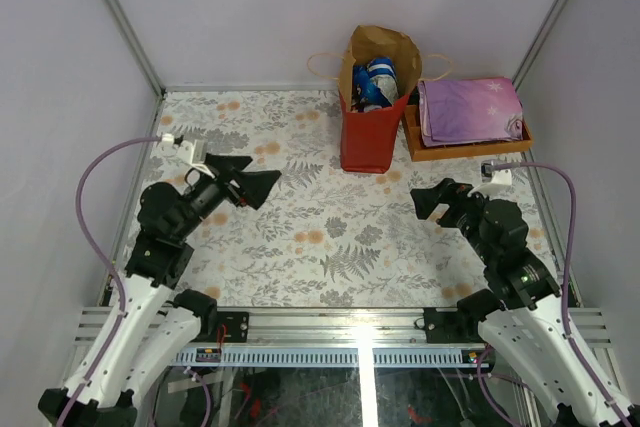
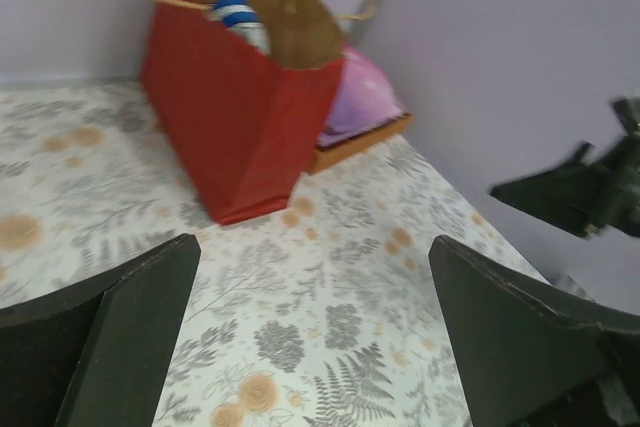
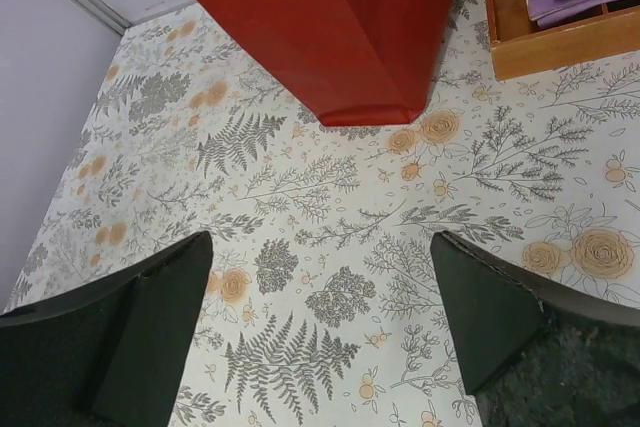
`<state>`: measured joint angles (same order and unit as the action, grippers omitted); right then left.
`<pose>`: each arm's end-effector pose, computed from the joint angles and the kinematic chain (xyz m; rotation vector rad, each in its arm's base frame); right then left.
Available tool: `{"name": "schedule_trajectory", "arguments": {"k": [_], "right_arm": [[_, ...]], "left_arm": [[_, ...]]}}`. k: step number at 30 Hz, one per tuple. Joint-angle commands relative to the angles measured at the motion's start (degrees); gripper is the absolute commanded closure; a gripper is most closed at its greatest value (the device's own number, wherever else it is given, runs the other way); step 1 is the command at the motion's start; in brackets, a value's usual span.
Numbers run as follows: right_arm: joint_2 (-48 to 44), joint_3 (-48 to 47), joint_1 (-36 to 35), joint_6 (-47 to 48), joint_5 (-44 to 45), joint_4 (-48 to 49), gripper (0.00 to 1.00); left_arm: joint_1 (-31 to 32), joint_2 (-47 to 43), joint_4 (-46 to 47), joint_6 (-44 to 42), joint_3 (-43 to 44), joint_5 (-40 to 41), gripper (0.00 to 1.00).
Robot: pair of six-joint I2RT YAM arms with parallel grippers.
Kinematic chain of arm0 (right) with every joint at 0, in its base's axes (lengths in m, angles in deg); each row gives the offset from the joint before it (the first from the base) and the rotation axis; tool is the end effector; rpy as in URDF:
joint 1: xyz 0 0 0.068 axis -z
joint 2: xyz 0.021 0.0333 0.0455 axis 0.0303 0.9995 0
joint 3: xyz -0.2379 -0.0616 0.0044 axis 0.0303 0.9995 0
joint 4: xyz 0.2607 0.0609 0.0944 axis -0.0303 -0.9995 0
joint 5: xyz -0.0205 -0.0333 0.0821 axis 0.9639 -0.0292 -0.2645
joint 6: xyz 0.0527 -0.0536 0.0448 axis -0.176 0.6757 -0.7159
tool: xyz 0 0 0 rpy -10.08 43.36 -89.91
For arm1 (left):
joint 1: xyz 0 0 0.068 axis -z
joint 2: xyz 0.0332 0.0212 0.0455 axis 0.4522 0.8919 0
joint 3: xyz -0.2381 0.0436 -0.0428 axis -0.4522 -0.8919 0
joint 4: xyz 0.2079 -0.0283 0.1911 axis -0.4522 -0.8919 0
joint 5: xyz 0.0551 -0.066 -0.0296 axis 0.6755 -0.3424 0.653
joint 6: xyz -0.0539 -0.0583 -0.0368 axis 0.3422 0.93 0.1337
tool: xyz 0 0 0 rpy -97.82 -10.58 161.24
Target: Take the snacks out of the paper bag
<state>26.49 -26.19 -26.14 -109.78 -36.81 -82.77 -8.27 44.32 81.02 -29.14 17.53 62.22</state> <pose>0.2030 0.0843 0.2936 0.1791 1.7507 0.6407 0.2148 -0.0972 0.3392 0.2018 1.5281 -0.8060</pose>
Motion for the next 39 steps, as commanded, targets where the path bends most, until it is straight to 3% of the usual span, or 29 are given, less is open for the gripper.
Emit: {"name": "schedule_trajectory", "arguments": {"k": [1,4,8,10,12,14,16,17,19,26,34,35,36,39], "right_arm": [[-0.52,-2.89,0.3,-0.47,-1.19,4.05,0.01],[-0.29,-4.14,0.34,0.33,-0.72,3.12,0.01],[-0.45,-5.14,0.37,0.84,0.2,1.69,0.01],[-0.88,-4.73,0.38,1.0,-0.03,2.73,0.01],[-0.99,-4.83,0.39,0.54,0.85,2.84,0.01],[-0.91,-5.48,0.41,0.26,1.58,2.27,0.01],[-0.92,-5.85,0.45,0.14,2.59,1.71,0.01],[-1.0,-5.96,0.41,0.07,2.86,1.75,0.01],[-1.3,-6.44,0.46,0.29,2.91,1.3,0.01],[-3.89,-6.75,0.46,1.81,3.96,-1.38,0.01],[-7.75,-5.1,0.48,2.97,4.44,-2.59,0.01],[-7.84,-5.11,0.42,3.09,4.7,-2.83,0.01],[-7.98,-5.11,0.45,3.08,4.85,-3.13,0.01],[-8.36,-5.14,0.45,3.12,4.93,-3.41,0.01]], "left_arm": [[0.21,6.62,10.99,-2.55,4.8,-21.91,0.01],[1.17,11.1,18.45,-6.96,5.13,-39.27,0.0],[3.42,16.42,17.91,-11.4,8.94,-40.13,0.0],[5.16,20.32,14.6,-11.22,14.02,-33.08,0.0],[6.6,25.28,10.62,-9.88,19.3,-19.4,0.0],[6.88,34.11,4.88,-3.87,26.22,1.42,0.0],[6.88,44.26,-6.9,4.71,37.34,24.18,0.0],[6.88,49.57,-11.94,6.75,42.93,30.3,0.01],[7.24,57.78,-14.61,6.46,50.38,31.32,0.06],[9.73,78.95,-20.78,6.27,69.94,36.66,0.08],[9.95,85.83,-12.9,10.18,70.01,30.12,0.14],[9.95,85.82,-11.8,10.48,69.34,28.97,0.18],[9.95,85.73,-11.06,10.66,69.11,28.31,0.28],[9.95,84.99,-10.15,10.63,69.28,27.1,0.75]]}}
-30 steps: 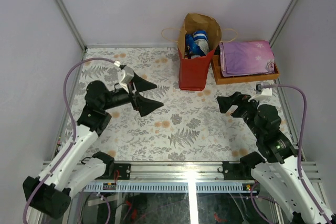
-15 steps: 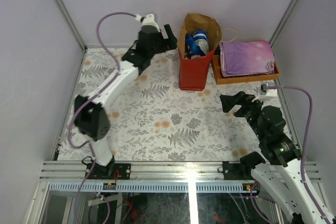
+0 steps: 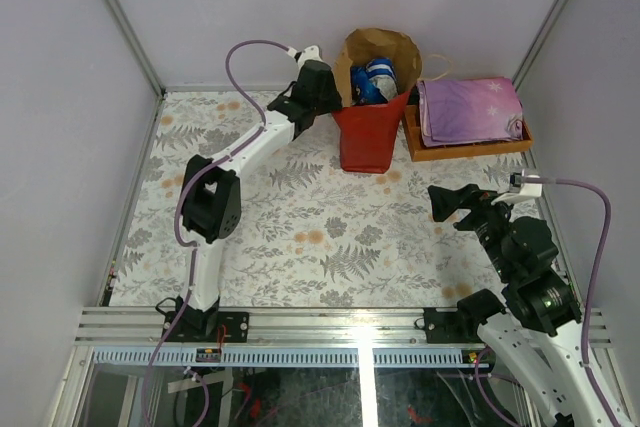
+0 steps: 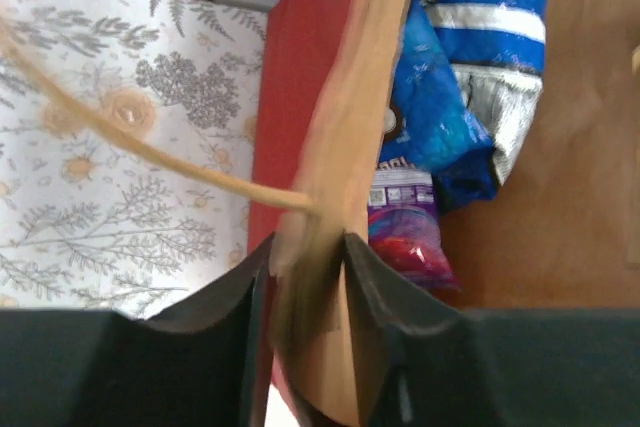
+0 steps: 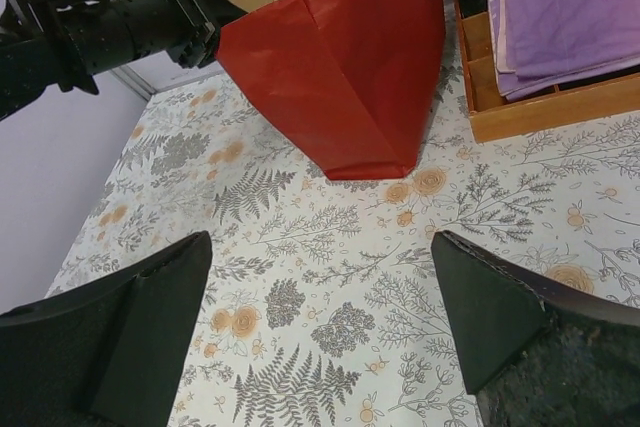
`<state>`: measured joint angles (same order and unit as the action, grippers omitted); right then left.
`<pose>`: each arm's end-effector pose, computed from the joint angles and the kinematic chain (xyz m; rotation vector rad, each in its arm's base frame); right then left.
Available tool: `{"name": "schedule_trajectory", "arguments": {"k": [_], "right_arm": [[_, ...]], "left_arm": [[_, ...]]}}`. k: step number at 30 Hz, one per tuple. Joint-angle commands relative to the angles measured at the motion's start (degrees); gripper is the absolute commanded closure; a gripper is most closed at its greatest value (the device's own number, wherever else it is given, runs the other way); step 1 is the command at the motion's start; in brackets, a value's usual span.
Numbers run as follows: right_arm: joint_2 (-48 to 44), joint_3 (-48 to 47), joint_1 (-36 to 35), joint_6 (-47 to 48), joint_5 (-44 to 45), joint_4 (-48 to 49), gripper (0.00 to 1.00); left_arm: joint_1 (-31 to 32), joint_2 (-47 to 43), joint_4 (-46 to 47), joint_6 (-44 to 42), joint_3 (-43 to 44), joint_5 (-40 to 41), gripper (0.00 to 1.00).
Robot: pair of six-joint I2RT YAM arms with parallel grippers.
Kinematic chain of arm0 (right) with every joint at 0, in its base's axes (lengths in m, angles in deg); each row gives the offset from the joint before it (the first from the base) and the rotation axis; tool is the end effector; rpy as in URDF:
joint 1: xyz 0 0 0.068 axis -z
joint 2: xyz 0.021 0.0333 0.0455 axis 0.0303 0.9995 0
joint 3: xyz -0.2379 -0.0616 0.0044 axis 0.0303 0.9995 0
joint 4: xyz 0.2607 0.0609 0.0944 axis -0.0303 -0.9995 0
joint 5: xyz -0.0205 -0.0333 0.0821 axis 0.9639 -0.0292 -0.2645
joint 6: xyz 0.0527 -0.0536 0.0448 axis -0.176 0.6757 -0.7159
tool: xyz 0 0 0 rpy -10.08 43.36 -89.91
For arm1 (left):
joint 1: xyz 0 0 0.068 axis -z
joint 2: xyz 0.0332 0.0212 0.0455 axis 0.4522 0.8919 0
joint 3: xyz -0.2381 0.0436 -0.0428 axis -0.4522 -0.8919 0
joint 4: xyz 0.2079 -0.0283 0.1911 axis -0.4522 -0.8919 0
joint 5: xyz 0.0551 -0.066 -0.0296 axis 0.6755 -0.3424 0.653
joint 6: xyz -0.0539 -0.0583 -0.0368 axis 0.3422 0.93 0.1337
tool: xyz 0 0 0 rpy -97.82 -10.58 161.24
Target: Take the snacks out of the paper bag
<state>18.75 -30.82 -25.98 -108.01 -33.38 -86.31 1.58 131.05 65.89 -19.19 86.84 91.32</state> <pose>0.1707 0.0640 0.3410 0.1986 1.5852 0.6210 0.4896 -0.2479 0.2460 -0.2027 2.0629 -0.4589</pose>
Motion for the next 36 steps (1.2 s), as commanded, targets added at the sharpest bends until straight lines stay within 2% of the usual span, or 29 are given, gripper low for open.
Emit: {"name": "schedule_trajectory", "arguments": {"k": [1,2,3,4,11,15,21,25,31,36], "right_arm": [[-0.79,-0.53,0.29,1.35,1.63,-0.01,0.01],[-0.88,-0.62,0.27,1.39,1.8,-0.24,0.01],[-0.84,-0.75,0.3,1.46,1.97,-0.41,0.01],[-0.83,-0.8,0.26,1.56,2.17,-0.63,0.0],[-0.2,-0.55,0.26,1.5,2.48,-0.79,0.0],[1.74,-0.07,0.26,0.69,-1.7,0.39,0.0],[5.56,1.21,0.26,-1.74,-3.71,3.45,0.0],[8.61,2.49,0.26,-3.6,-4.99,5.93,0.01],[12.72,7.2,0.25,-10.39,-6.49,9.25,0.01],[13.49,12.27,0.26,-14.96,-6.94,12.86,0.01]], "left_arm": [[0.1,-2.25,5.0,0.57,0.01,-2.09,0.85],[0.07,-2.99,5.01,0.22,0.01,-2.02,0.95],[0.09,-4.37,4.96,-0.32,0.01,-1.7,0.99],[0.1,-5.36,5.02,-1.02,-0.19,-1.21,1.0],[-0.61,-11.37,1.4,-12.77,1.75,8.11,1.0],[-2.31,-14.26,1.21,-20.67,0.28,13.54,1.0],[-2.79,-20.46,10.23,-40.3,-9.82,17.31,1.0],[-2.72,-22.11,13.27,-48.14,-12.87,22.39,1.0],[3.28,-26.23,16.35,-58.35,-19.73,22.67,1.0],[8.26,-30.33,17.07,-57.86,-25.19,21.91,0.97]]}}
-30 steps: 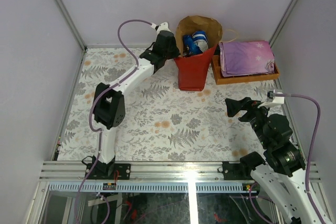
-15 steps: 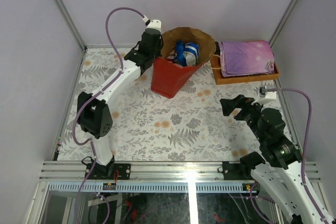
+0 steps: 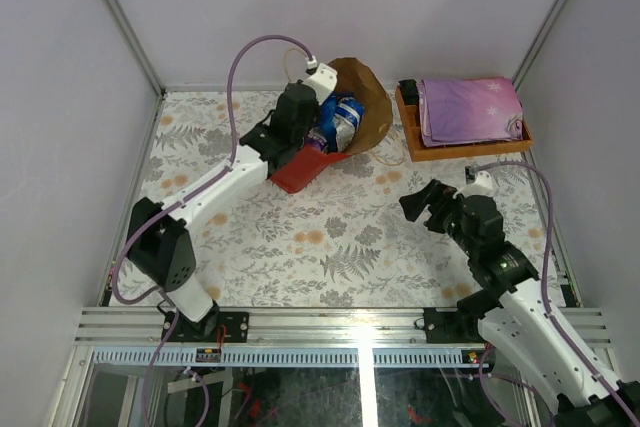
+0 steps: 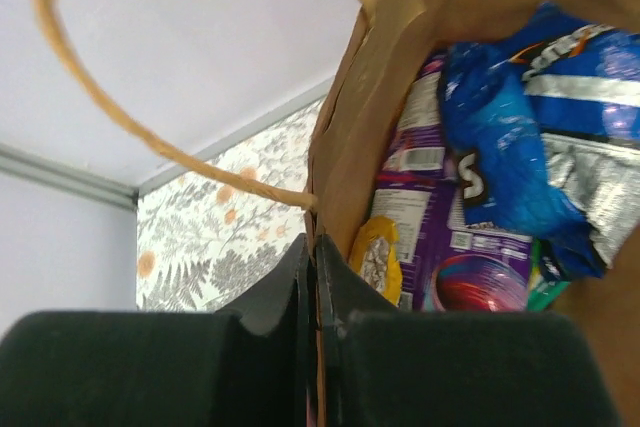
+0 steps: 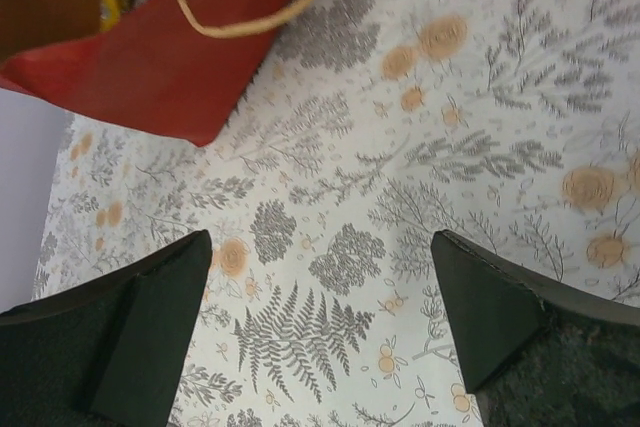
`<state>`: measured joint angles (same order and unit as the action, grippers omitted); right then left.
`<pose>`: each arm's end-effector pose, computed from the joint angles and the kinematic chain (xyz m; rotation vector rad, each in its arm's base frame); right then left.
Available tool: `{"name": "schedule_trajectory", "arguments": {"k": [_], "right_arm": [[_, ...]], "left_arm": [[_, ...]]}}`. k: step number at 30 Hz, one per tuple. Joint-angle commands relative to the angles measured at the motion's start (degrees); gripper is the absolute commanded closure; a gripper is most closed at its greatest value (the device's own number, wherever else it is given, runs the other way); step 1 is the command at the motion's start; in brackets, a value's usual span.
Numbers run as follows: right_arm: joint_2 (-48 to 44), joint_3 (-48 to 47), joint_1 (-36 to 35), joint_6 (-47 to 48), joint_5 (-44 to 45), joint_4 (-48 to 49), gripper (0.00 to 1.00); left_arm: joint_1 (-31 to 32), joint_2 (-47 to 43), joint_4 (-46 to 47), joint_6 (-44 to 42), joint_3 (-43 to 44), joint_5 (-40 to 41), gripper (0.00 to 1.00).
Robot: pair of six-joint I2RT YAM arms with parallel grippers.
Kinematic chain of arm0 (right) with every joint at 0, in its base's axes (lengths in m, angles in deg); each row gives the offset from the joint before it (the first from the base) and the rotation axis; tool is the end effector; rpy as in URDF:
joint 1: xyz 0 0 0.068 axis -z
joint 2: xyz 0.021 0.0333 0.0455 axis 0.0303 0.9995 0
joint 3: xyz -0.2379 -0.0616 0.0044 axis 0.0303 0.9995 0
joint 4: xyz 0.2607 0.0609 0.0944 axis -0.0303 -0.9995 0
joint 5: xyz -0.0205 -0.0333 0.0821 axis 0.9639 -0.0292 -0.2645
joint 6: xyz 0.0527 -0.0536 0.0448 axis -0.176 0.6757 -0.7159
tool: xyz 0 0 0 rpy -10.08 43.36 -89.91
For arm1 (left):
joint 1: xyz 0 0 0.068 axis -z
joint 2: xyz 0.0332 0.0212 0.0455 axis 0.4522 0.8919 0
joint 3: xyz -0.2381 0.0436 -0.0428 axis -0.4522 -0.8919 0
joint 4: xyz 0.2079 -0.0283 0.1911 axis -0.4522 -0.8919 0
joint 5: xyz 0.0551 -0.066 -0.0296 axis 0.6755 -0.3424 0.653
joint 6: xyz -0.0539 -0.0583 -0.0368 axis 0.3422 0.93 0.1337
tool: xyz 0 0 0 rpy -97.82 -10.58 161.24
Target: Take the snacks out of the paper bag
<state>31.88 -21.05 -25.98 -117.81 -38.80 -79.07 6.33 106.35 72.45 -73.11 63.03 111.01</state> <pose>0.2206 0.0945 0.2461 0.2943 1.8760 0.7208 0.3997 -0.2137 0.3030 0.5256 1.8120 0.3786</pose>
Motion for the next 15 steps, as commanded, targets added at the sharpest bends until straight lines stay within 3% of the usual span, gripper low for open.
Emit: {"name": "schedule_trajectory", "arguments": {"k": [1,8,15], "right_arm": [[0.41,3.12,0.27,-5.62,-1.46,6.06,0.01],[1.8,8.71,0.31,-11.12,-2.28,17.96,0.01],[12.54,12.33,0.29,-21.7,-3.04,32.66,0.01]], "left_arm": [[4.31,-6.27,10.27,-3.49,-2.27,2.2,0.97],[10.28,-7.56,12.94,-1.42,-9.64,4.73,0.96],[14.98,-1.31,13.99,-3.56,-9.23,10.21,0.96]]}}
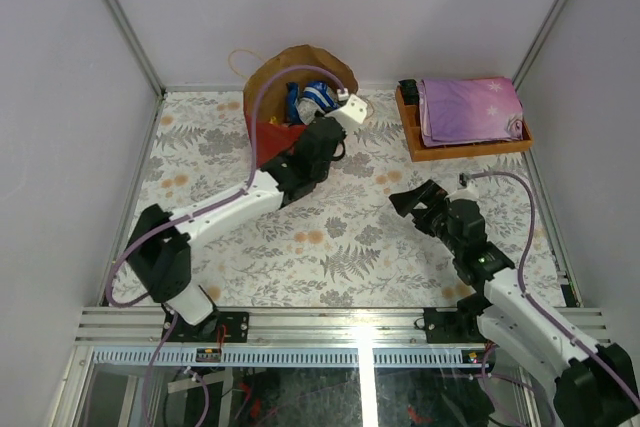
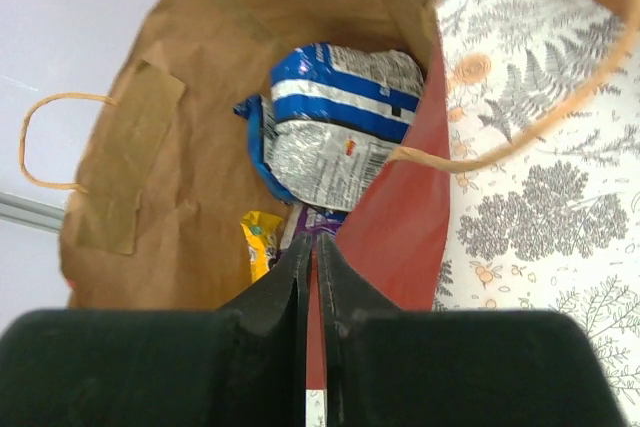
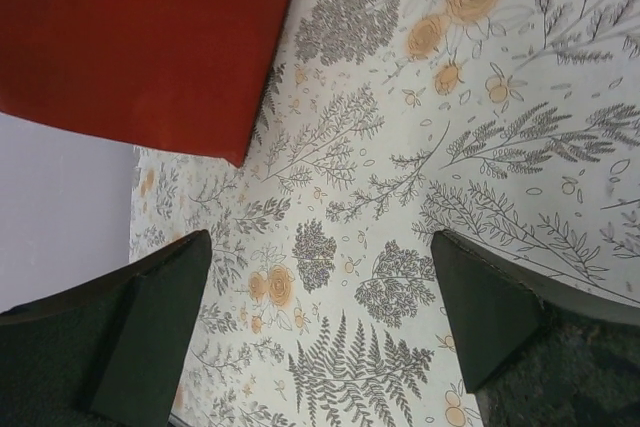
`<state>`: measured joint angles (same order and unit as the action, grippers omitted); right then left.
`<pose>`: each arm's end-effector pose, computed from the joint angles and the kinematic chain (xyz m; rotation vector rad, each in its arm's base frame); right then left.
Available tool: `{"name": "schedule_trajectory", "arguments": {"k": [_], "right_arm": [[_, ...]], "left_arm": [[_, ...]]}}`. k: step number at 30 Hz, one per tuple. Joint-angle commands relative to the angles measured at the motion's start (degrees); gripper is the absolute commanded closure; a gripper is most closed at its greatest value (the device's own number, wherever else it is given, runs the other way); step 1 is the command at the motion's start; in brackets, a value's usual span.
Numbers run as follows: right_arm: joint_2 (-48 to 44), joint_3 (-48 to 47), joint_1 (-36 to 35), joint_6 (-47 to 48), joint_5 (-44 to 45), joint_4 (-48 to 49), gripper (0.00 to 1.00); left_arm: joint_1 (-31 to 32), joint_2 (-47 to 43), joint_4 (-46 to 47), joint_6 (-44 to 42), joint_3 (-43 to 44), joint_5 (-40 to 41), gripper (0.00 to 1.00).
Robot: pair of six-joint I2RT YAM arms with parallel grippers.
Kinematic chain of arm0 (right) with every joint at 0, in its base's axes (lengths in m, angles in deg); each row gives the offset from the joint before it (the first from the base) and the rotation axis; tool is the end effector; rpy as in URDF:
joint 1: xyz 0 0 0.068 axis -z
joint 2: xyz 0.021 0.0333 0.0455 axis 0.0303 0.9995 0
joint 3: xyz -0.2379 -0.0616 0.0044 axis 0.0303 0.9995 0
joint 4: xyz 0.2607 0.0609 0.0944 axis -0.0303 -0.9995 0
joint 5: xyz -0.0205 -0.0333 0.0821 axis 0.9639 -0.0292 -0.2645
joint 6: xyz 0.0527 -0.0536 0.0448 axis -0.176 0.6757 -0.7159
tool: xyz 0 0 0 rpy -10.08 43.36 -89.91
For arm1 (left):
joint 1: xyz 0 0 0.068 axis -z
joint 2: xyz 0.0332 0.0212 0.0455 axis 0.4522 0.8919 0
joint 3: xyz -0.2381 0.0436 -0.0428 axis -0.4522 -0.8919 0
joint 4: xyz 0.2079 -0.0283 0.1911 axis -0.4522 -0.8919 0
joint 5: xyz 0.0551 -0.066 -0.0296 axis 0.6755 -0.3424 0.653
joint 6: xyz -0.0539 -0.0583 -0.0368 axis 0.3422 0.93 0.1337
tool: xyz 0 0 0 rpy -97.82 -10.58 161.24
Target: Take the snacks out of the paper bag
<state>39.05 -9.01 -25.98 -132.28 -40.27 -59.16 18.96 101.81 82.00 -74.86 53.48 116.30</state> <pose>0.2358 0.1035 0.1797 0.5182 1.8565 0.9180 0.3337 -0.2775 0.2918 0.6254 1.6860 0.3005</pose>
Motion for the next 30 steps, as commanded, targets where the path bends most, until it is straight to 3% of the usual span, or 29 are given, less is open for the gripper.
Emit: {"name": "schedule_trajectory", "arguments": {"k": [1,6,8,12,13,14,18,24,30], "right_arm": [[7.07,-0.38,0.26,-7.81,-2.01,13.55,0.01],[12.42,-4.04,0.28,-8.68,-3.22,16.05,0.01],[12.98,-4.86,0.27,-8.52,-3.25,16.23,0.01],[11.81,-5.08,0.28,-7.02,-2.25,14.84,0.01],[11.18,-4.93,0.26,-6.5,-1.91,14.04,0.01],[10.41,-4.77,0.26,-5.91,-1.44,13.24,0.01],[6.26,-3.79,0.31,-3.21,0.41,9.53,0.01],[0.15,-3.07,0.3,2.62,1.9,2.34,0.01],[-1.53,-1.73,0.26,4.89,-2.95,1.62,0.01]], "left_arm": [[2.99,4.26,4.51,-2.35,0.62,5.84,0.97],[5.97,7.44,4.69,-4.56,2.5,9.37,0.99],[7.05,7.9,5.01,-4.92,3.35,11.23,0.93],[7.69,5.48,0.62,-1.28,6.36,8.22,0.35],[7.75,4.39,-0.37,-0.55,6.63,6.88,0.14],[7.79,3.21,-0.66,-0.19,6.62,5.88,0.01],[6.92,-1.27,-3.34,0.17,5.9,0.76,0.0],[-1.03,-5.97,-14.16,3.45,6.88,-22.46,0.0],[-5.82,-1.04,-20.2,2.32,10.93,-25.24,0.0]]}}
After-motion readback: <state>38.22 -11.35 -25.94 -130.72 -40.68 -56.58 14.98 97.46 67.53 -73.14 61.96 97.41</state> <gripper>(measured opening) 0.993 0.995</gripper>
